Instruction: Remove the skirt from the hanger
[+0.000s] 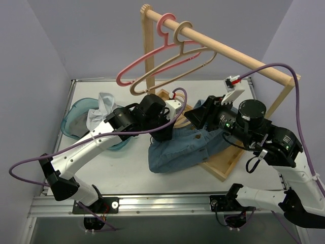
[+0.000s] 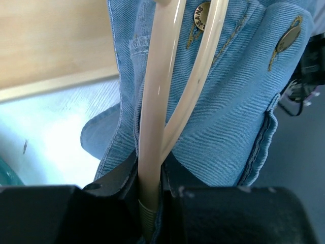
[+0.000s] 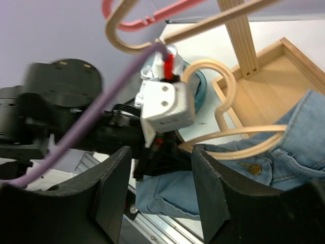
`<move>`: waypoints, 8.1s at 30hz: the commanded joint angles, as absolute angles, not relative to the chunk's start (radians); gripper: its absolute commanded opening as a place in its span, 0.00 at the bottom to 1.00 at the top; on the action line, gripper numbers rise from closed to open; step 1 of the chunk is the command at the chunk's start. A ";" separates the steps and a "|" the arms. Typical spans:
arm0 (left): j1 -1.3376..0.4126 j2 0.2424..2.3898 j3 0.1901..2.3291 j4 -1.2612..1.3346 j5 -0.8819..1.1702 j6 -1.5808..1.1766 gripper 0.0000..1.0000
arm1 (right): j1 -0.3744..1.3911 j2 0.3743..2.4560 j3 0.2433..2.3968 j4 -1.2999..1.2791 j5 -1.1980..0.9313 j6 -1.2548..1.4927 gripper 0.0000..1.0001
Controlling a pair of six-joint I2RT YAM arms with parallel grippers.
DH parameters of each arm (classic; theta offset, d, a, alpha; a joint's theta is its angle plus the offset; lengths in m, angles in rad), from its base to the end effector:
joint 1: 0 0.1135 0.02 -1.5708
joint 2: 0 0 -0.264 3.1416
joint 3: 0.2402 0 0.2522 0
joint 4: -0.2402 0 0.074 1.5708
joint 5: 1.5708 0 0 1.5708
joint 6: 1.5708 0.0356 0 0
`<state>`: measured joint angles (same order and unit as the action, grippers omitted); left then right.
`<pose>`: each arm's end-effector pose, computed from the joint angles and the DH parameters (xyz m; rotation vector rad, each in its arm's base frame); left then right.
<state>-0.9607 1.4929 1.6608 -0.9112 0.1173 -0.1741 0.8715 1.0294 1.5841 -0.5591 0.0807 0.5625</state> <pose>0.1750 -0.2577 0.4028 0.9829 2.2065 -0.6894 0.1117 0.1283 0.5193 -0.1913 1.6663 1.0455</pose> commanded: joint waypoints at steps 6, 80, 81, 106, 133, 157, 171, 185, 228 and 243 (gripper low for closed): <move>-0.965 1.450 1.718 -0.877 0.144 -0.173 0.02 | 0.876 1.066 1.591 -0.502 0.073 0.516 0.48; -0.913 1.101 1.424 -0.733 0.330 -0.156 0.89 | 0.877 0.936 1.344 -0.450 0.135 0.437 0.00; -0.913 1.101 1.422 -0.729 0.340 -0.161 0.89 | 0.877 0.936 1.344 -0.445 0.133 0.439 0.00; -0.913 1.138 1.356 -0.703 0.430 -0.178 0.34 | 0.877 0.948 1.447 -0.451 0.112 0.446 0.00; -0.914 0.980 1.299 -0.736 0.411 -0.201 0.02 | 0.876 0.968 1.525 -0.575 0.635 0.738 0.00; -0.916 0.868 1.217 -0.781 0.584 -0.196 0.02 | 0.877 0.851 1.514 -0.601 0.805 0.859 0.00; -0.916 0.914 1.157 -0.617 0.503 -0.278 0.02 | 0.881 0.882 1.485 -0.373 0.425 0.750 0.00; -0.884 1.160 1.667 -0.877 -0.029 -0.219 0.02 | 0.879 0.928 1.607 -0.317 0.081 0.720 0.00; 0.233 1.493 2.540 -0.861 0.304 -0.471 0.02 | 0.881 0.963 1.741 -0.512 0.160 0.512 0.00; 0.233 1.422 2.579 -0.796 0.307 -0.482 0.02 | 0.881 0.950 1.706 -0.525 0.176 0.523 0.00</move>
